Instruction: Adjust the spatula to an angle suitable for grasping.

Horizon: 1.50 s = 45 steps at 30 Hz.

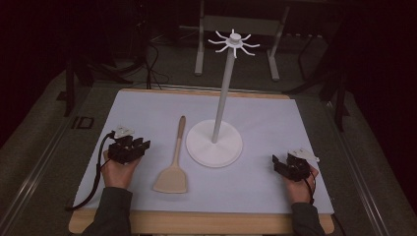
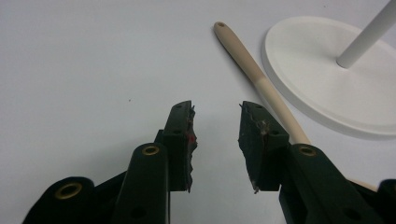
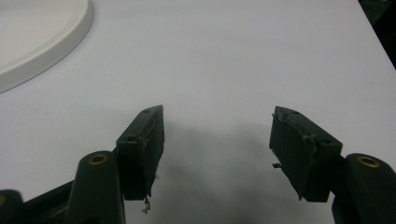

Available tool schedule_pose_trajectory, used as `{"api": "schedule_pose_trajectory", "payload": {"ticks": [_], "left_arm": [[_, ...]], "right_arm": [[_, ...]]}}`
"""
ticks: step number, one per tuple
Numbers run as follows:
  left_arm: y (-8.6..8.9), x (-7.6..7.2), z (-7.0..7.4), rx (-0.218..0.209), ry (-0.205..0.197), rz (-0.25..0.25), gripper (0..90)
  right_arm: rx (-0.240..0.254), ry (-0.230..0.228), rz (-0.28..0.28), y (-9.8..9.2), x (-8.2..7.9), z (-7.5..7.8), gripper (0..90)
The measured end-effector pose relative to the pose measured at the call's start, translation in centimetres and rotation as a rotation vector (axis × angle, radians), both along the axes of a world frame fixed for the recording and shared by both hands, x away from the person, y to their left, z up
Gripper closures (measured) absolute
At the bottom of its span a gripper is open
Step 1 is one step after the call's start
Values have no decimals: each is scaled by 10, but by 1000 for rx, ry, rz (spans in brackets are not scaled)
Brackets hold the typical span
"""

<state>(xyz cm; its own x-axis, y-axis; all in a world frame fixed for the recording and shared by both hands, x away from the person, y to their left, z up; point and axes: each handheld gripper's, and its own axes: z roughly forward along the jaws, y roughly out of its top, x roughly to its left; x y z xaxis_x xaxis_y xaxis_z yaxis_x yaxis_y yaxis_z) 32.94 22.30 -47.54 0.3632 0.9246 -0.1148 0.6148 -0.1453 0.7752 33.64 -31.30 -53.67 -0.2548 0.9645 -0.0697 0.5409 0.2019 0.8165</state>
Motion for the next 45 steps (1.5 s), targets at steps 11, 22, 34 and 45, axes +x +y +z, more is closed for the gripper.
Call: {"api": "schedule_pose_trajectory", "payload": {"ticks": [11,22,34,45], "left_arm": [[-12,22,19,44,60,-14,649],[-29,49,27,50,126,-14,640],[-46,71,33,92,227,-27,635],[-58,83,29,96,303,-35,631]], "right_arm": [[9,4,-7,-1,0,0,348],[2,4,-7,0,1,0,348],[0,9,-9,0,1,0,349],[2,11,-12,0,1,0,349]]}}
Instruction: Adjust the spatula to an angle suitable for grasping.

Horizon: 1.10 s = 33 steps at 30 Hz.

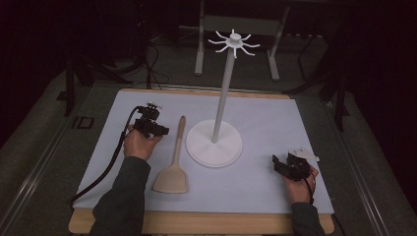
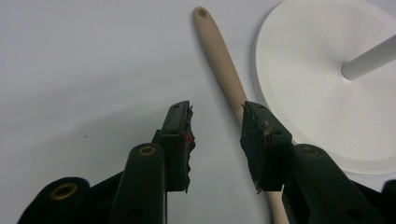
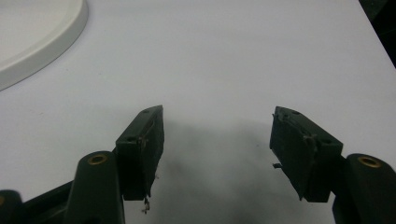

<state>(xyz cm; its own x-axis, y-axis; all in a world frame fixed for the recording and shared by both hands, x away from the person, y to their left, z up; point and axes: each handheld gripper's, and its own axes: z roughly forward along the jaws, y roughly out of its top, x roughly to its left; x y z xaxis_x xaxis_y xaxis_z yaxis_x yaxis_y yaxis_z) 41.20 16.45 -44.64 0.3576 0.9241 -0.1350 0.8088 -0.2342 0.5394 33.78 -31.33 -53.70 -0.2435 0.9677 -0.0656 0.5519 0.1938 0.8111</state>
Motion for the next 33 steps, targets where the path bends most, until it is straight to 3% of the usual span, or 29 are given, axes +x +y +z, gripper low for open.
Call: {"api": "schedule_pose_trajectory", "payload": {"ticks": [15,33], "left_arm": [[-16,18,4,-1,76,6,639],[-39,36,-22,-6,165,14,641]], "right_arm": [[1,2,-2,0,0,0,348],[-2,5,0,0,1,0,346]]}}
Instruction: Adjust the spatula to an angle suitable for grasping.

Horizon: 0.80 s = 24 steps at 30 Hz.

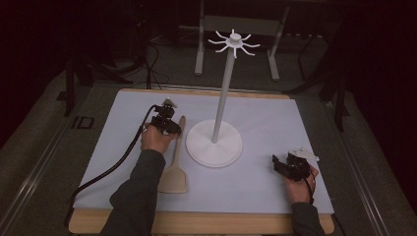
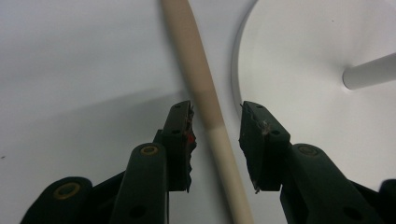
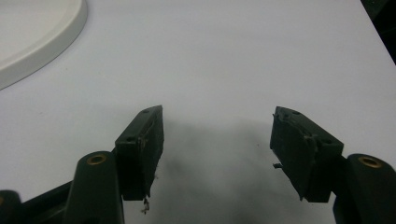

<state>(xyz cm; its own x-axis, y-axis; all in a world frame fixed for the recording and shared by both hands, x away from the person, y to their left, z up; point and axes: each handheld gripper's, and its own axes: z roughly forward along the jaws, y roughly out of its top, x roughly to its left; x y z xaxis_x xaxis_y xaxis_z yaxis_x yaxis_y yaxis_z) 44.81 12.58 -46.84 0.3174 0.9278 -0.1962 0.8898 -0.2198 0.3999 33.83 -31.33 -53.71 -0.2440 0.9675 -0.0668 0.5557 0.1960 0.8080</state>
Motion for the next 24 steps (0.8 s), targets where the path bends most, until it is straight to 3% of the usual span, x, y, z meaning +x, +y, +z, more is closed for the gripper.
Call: {"api": "schedule_pose_trajectory", "payload": {"ticks": [7,12,21,24], "left_arm": [[-9,6,-9,31,18,1,653],[-14,13,-17,70,68,3,670],[-16,19,-20,83,132,22,672],[-20,21,-19,116,146,5,680]], "right_arm": [[1,0,1,0,0,0,346],[1,0,2,0,0,0,346],[2,2,3,0,0,0,346],[4,3,2,0,0,0,346]]}}
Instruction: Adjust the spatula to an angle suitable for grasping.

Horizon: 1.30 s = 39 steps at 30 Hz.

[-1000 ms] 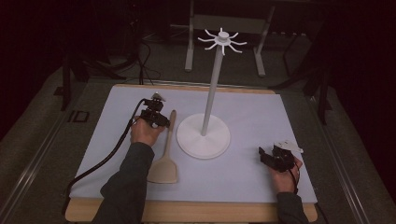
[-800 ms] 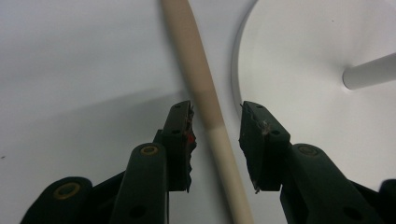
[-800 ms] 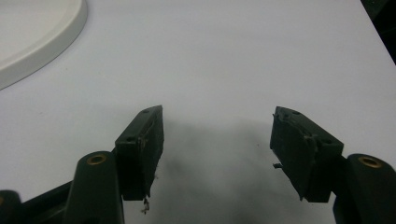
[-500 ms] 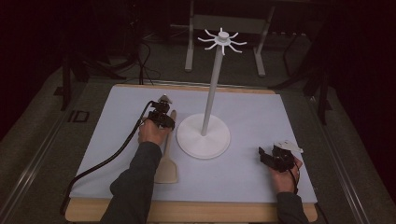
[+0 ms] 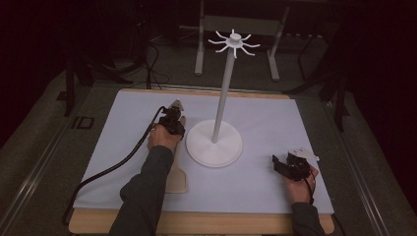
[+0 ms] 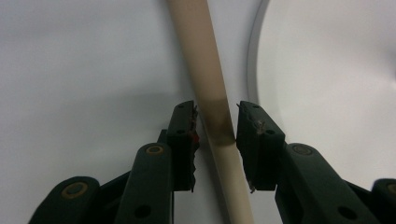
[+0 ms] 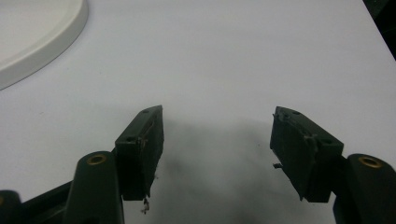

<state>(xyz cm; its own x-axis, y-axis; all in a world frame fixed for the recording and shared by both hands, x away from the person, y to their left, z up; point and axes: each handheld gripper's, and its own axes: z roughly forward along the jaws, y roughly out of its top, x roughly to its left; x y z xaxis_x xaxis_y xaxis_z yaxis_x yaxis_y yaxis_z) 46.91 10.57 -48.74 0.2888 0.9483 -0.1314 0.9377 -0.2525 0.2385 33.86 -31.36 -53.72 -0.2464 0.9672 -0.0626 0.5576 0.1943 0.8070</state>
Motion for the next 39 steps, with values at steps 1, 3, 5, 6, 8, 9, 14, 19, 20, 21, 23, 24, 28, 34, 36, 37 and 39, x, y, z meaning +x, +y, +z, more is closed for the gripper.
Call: {"api": "schedule_pose_trajectory", "payload": {"ticks": [1,3,5,6,8,9,14,19,20,21,23,24,28,34,36,37,39], "left_arm": [[-2,1,1,5,3,0,683],[-3,3,1,13,13,2,684],[-4,4,0,20,17,7,684],[-3,6,-1,22,29,18,680],[-3,7,-2,22,35,14,678],[-3,7,-3,23,37,12,678],[-4,9,-8,19,47,21,682],[-5,10,-9,26,43,18,687],[-5,11,-10,24,42,20,689],[-6,11,-11,25,40,21,690],[-5,11,-11,27,39,17,691],[-6,11,-11,25,38,21,692],[-7,12,-12,36,36,22,694],[-8,12,-13,41,29,29,697],[-9,12,-13,43,28,33,699],[-9,12,-13,45,26,32,704],[-9,12,-13,46,27,33,708]], "right_arm": [[1,0,-1,0,0,0,346],[4,1,-1,0,0,0,346],[5,1,-1,0,0,0,346],[5,1,0,0,0,0,346],[7,2,-1,0,0,0,346],[7,2,-1,0,0,0,346],[9,2,-1,0,0,0,346],[9,3,-1,-1,0,0,346],[10,4,-1,-1,0,0,345],[11,3,-1,-1,0,0,346],[11,4,-1,-1,0,0,346],[11,4,-1,-1,0,0,346],[11,6,0,-1,0,0,346],[10,8,3,-1,1,0,346],[9,8,3,-1,1,0,345],[10,8,2,-1,1,0,345],[11,8,3,-1,1,0,344]]}}
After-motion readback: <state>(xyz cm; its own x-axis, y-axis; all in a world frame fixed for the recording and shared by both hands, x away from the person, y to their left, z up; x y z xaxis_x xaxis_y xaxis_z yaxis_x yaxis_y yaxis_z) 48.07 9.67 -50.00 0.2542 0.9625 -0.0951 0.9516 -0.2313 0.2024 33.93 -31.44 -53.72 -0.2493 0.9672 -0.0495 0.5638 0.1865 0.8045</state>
